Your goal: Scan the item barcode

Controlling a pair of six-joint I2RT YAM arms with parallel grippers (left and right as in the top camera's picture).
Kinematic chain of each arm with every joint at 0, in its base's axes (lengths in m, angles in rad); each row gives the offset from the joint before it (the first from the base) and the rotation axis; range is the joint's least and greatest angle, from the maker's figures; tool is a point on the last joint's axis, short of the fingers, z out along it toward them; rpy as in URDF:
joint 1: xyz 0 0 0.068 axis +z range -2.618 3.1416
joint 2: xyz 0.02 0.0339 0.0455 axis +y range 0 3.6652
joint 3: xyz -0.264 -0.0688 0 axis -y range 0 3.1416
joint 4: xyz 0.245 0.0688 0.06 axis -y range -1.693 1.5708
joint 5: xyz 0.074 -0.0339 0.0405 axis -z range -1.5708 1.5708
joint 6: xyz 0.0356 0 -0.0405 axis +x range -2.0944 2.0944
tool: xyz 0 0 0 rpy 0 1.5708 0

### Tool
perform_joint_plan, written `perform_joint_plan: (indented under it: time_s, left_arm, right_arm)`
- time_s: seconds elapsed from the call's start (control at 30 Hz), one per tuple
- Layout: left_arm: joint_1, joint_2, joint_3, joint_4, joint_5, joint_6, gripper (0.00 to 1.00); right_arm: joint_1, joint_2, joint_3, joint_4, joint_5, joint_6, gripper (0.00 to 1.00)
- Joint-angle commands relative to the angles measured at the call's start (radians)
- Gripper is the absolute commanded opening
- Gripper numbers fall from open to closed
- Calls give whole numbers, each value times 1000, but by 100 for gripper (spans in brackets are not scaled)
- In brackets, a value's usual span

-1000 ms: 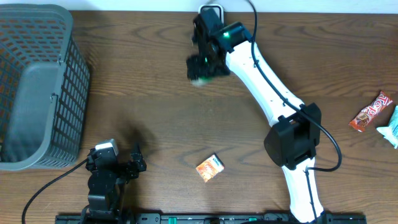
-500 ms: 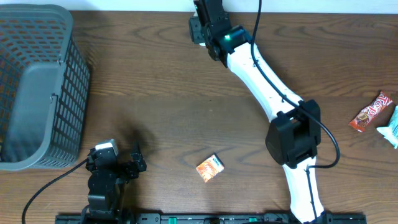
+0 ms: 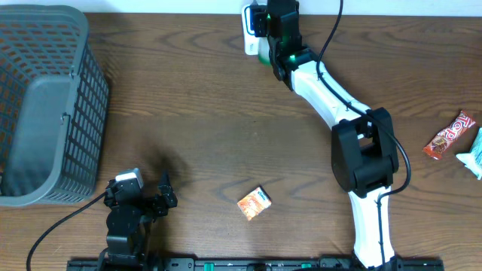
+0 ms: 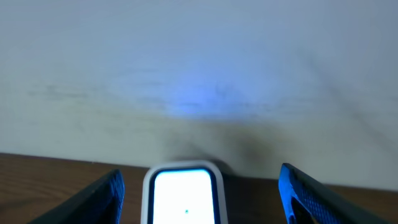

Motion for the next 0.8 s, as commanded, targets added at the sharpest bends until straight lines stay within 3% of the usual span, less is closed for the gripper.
perform_joint_plan:
  time_s: [0.0,0.37,0.57,0.77]
  left_arm:
    - [4,-1,-5,-2,1,18,98]
    - [4,-1,-5,-2,1,18,98]
    - [4,-1,-5,-2,1,18,98]
    - [4,-1,-5,-2,1,18,98]
  right_arm:
    - [6,63,-8,17,-32,-25,75]
    - [20,-25,-8,-129,-21,-25,82]
    - [20,-109,-8,-311,-17,-14,86]
    - [8,-139,-8,-577,-17,95,88]
